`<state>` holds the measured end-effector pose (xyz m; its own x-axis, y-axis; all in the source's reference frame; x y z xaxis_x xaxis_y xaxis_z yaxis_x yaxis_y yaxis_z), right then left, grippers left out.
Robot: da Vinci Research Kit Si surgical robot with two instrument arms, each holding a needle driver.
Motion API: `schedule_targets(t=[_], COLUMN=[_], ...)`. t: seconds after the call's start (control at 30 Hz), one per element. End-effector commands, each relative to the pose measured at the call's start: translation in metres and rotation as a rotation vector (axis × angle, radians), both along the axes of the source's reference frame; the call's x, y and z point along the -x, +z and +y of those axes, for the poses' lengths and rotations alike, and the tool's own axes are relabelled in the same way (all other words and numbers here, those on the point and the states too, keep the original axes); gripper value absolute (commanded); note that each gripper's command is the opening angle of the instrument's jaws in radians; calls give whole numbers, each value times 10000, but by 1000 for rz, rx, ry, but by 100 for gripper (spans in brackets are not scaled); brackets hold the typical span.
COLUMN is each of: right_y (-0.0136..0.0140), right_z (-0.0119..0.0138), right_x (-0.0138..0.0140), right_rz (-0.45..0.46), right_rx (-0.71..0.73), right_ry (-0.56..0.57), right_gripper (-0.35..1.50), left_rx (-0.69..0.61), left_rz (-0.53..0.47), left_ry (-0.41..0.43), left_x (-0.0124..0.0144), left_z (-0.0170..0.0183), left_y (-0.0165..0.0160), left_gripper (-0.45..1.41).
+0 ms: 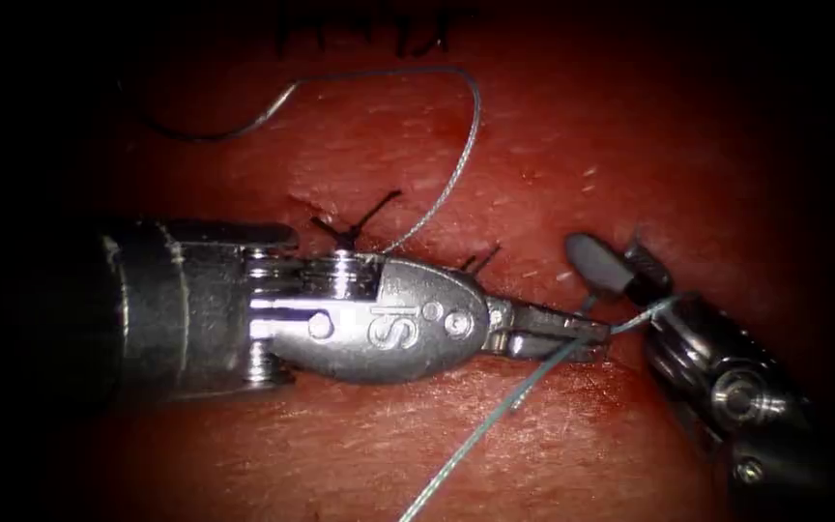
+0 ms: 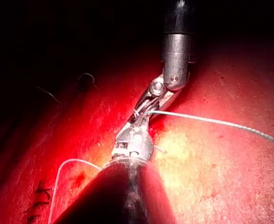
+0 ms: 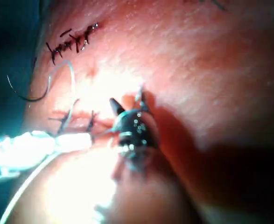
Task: Wound Closure
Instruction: Right driver grabs tail end of suture, then right hand pulls tail down through the loop and left hand pulls up on working end to tighten
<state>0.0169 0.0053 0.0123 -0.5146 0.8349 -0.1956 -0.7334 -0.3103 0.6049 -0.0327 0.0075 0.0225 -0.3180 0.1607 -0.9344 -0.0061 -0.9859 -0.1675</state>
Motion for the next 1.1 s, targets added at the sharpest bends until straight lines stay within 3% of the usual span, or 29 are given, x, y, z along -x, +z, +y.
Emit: schedule_targets(t=[0.03, 0.1, 0.3, 0.47, 0.67, 0.77, 1.1], right_y=[2, -4, -18, -29, -34, -36, -47], right_z=[-4, -3, -2, -3, -4, -4, -16], right_x=[-5, -2, 4, 5, 4, 2, -18], right_rz=[2, -7, -83, -107, -133, -134, -91], right_rx=[3, 11, 23, 68, 126, 167, 314], right_ry=[3, 18, 80, 57, -1, -60, -293], right_gripper=[27, -35, -35, -35, -35, -35, -35], left_rx=[2, 2, 3, 7, -2, -11, -42], left_rz=[-1, -1, -3, 3, 32, 52, 101], left_ry=[1, 1, 4, -1, -37, -64, -88], left_x=[5, 5, 3, -4, -18, -26, -14], left_z=[0, -1, -2, 4, 34, 67, 118], left_y=[5, 5, 6, 9, 23, 39, 80], left_gripper=[-45, -45, -45, -45, -45, -45, -45])
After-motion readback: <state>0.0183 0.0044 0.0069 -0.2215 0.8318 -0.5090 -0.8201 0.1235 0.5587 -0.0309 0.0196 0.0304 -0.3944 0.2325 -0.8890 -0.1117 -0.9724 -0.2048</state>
